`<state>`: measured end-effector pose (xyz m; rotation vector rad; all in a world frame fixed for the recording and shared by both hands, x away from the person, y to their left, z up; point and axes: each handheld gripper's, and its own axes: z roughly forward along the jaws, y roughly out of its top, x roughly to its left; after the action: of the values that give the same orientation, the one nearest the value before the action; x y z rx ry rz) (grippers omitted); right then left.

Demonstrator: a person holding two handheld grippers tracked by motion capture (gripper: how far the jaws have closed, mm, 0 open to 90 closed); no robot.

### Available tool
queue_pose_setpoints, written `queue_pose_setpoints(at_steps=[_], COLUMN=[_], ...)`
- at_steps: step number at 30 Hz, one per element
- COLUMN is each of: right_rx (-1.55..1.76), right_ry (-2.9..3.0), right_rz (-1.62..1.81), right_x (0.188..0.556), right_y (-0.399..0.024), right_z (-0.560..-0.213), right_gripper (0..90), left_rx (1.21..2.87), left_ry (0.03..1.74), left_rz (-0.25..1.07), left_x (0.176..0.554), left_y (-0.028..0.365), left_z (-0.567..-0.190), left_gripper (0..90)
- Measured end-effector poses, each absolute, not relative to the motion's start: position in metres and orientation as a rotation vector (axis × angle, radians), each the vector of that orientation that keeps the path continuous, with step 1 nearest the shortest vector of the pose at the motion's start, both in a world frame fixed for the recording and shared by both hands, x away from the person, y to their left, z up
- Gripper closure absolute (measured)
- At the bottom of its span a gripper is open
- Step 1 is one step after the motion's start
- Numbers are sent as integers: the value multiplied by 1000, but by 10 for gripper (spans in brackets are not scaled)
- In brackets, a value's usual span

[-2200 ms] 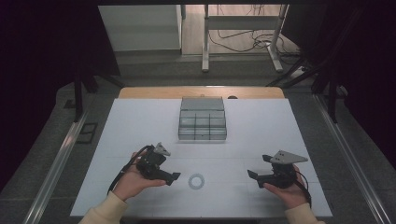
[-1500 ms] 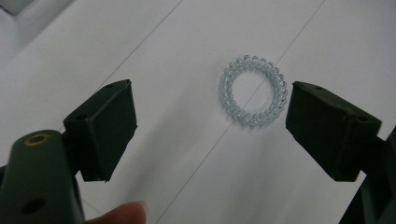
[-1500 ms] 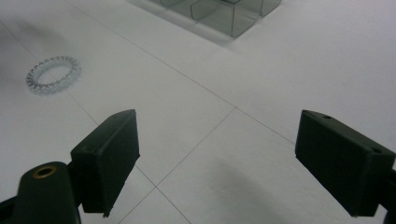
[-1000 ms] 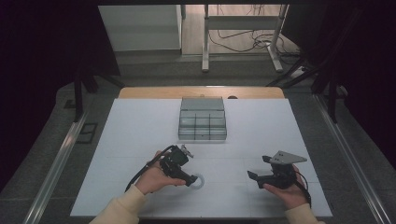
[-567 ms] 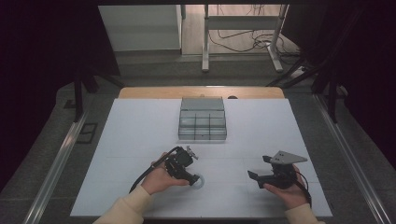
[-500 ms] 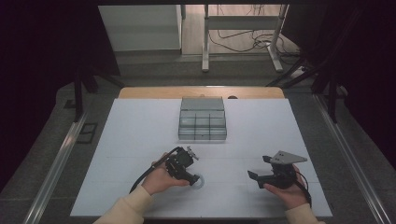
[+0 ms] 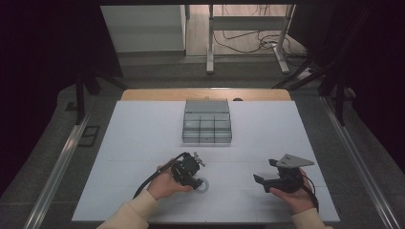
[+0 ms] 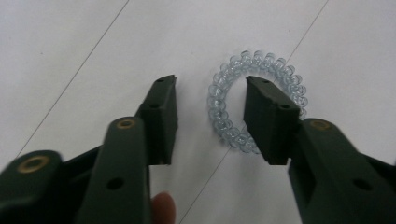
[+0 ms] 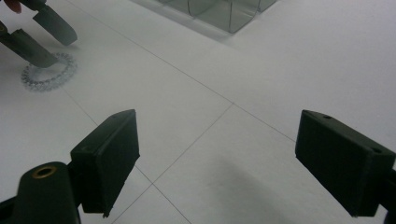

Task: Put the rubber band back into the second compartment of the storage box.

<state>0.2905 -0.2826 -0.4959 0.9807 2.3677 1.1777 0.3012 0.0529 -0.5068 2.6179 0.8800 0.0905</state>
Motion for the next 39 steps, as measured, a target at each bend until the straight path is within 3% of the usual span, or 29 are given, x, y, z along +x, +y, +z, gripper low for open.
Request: queue_pose_setpoints(at_steps=[10,16,39], right_rx=[981,980,985], right_ry=[2364,2364,2353], right_rz=[1181,1180,1181], right_x=[290,290,290], right_y=[-283,-283,-283], right_z=[-496,-496,-495], right_gripper=[141,141,141], left_rx=[2640,2645,2545], left_ry=[863,842,831], left_rz=[89,67,34], left_x=[301,300,294], left_y=[53,52,60], left_z=[-508,-507,-487], left_gripper=[672,792,818])
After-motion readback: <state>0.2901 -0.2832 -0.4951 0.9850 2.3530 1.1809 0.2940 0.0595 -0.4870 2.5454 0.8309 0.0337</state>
